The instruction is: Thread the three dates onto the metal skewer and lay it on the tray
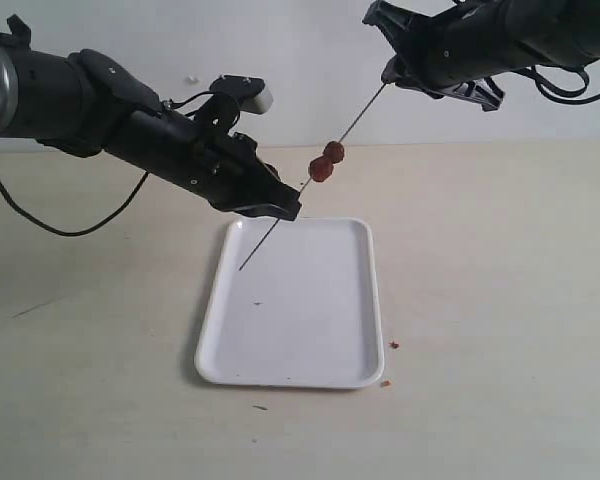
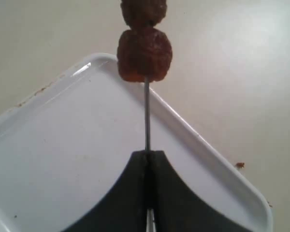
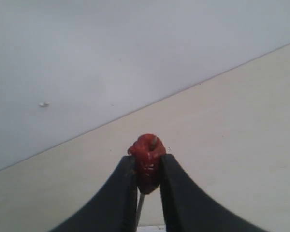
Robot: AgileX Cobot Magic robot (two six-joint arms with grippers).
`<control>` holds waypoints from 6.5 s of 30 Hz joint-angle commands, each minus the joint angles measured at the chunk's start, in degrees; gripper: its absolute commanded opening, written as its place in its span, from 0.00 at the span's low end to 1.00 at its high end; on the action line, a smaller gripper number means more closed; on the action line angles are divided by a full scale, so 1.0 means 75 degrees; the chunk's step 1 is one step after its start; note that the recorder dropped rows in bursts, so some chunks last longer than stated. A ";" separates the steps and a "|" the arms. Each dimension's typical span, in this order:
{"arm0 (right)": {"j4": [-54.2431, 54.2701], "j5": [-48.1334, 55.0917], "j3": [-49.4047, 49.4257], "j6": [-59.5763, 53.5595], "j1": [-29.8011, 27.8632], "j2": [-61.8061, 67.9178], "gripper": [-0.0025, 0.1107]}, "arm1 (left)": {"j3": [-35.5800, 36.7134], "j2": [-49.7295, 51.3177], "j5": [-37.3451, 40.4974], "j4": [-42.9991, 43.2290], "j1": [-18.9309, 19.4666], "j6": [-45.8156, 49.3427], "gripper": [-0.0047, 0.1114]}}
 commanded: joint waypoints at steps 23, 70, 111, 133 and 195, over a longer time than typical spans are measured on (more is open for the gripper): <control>-0.0038 0.0841 -0.0001 -0.0735 0.0508 0.0049 0.18 | -0.0035 -0.0028 -0.0135 -0.3093 -0.0102 0.2320 0.04; -0.4514 -0.8676 0.7441 -0.1823 0.0290 -0.4989 0.02 | 0.2411 -0.0448 -0.3764 -0.1250 -0.1494 -0.2588 0.04; -0.5337 -1.0043 0.7934 -0.1331 0.0290 -0.4989 0.02 | 0.3001 -0.0034 -0.3518 -0.1361 -0.1907 -0.4283 0.39; -0.5235 -1.0028 0.7934 -0.1423 0.0290 -0.4989 0.02 | 0.3001 -0.1231 -0.2645 0.0026 -0.1484 -0.4257 0.55; -0.7654 -0.2526 0.9449 0.2604 0.0290 -1.3389 0.02 | 0.9899 -1.5040 -0.6039 0.2339 -0.1560 -0.2964 0.05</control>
